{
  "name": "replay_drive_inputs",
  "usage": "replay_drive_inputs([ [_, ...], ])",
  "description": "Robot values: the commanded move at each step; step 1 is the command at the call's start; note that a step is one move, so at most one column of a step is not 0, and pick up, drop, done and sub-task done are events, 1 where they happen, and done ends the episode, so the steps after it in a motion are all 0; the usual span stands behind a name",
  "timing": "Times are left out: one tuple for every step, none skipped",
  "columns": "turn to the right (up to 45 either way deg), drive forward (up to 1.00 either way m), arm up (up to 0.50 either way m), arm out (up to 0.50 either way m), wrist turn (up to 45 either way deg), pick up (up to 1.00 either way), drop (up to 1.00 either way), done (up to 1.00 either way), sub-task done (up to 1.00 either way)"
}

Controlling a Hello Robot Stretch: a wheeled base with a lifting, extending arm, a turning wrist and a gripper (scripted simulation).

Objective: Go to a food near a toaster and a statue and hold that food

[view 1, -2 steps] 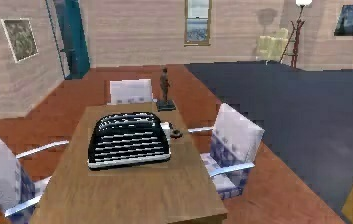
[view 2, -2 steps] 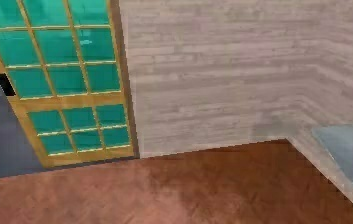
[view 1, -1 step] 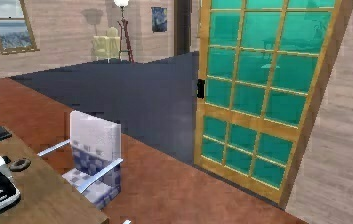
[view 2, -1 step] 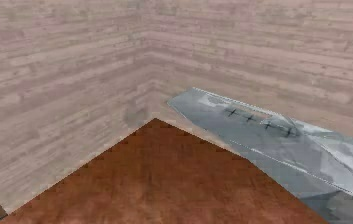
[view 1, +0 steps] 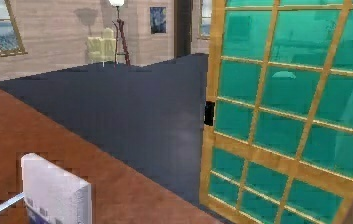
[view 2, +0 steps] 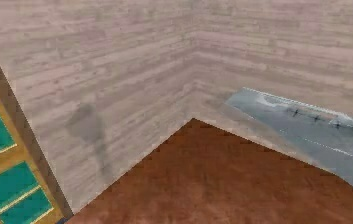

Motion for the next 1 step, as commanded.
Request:
replay_drive_inputs([
  [-21.0,0.00,0.00,0.00,0.0,0.00,0.00,0.00,0.00],
])
